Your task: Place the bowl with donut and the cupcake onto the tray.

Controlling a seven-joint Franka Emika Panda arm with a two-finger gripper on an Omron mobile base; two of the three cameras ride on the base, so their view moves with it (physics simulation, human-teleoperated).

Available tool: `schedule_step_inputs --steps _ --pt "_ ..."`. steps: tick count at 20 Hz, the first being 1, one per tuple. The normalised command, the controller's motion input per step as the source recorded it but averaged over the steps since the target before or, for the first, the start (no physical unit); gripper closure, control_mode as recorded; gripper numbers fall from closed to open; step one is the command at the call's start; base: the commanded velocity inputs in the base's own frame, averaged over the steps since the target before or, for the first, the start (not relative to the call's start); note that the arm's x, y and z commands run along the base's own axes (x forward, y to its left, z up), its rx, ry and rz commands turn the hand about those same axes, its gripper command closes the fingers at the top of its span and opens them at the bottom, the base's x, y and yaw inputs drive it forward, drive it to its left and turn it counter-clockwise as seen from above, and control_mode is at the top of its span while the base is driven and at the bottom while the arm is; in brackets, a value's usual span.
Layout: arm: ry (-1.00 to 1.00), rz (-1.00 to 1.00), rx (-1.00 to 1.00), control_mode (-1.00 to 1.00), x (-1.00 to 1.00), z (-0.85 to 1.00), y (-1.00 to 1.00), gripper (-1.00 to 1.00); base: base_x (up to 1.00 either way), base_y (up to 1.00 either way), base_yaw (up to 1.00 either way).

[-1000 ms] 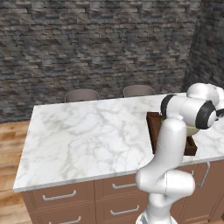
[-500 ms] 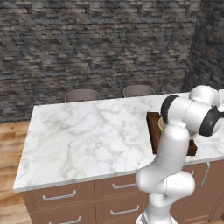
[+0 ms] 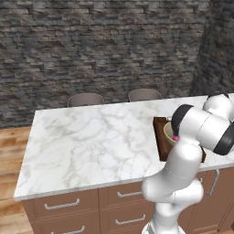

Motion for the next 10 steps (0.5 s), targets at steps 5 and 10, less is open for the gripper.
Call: schedule_step_inputs --steps 5,10 --pt "-0.05 -0.01 0.00 -1.00 0.00 0.61 -0.03 -1.00 0.00 0.00 0.00" --pt "0.00 -0.02 0.00 -1.00 0.00 0.64 0.00 -1.00 0.00 0.00 0.00"
